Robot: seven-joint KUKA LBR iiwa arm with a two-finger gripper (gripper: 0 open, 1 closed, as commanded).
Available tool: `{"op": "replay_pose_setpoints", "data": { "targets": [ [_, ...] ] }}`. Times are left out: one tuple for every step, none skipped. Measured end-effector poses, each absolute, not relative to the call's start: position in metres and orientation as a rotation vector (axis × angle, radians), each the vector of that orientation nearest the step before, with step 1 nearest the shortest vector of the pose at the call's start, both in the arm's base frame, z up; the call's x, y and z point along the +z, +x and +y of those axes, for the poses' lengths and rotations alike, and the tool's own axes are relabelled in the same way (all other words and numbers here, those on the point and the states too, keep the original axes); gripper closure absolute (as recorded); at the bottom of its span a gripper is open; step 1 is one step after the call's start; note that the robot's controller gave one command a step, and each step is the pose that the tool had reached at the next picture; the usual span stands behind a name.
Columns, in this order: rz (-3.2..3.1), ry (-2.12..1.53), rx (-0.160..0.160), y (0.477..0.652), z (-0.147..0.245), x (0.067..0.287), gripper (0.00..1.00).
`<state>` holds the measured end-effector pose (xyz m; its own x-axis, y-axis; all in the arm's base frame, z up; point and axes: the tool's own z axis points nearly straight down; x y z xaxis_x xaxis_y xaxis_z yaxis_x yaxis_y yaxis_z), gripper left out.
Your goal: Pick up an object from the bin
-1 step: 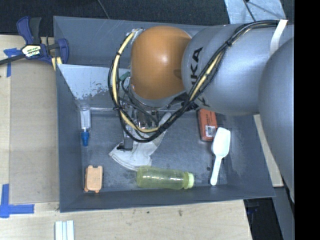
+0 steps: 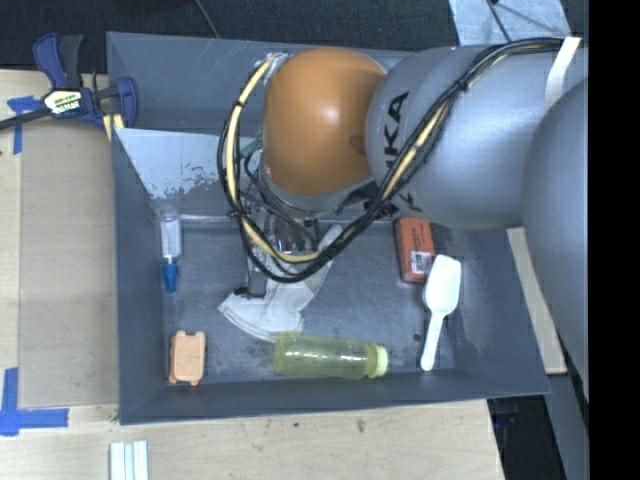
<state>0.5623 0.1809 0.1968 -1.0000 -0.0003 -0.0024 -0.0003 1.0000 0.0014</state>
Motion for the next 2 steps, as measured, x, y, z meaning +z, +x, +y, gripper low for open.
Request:
{"op": "replay_pose_setpoints", "data": {
  "targets": [
    [3.132,-0.004,0.006,0.531,0.161,0.156,0.0],
    [3.147,0.049,-0.001,0.526,0.158,0.121,0.0]
  ]
}}
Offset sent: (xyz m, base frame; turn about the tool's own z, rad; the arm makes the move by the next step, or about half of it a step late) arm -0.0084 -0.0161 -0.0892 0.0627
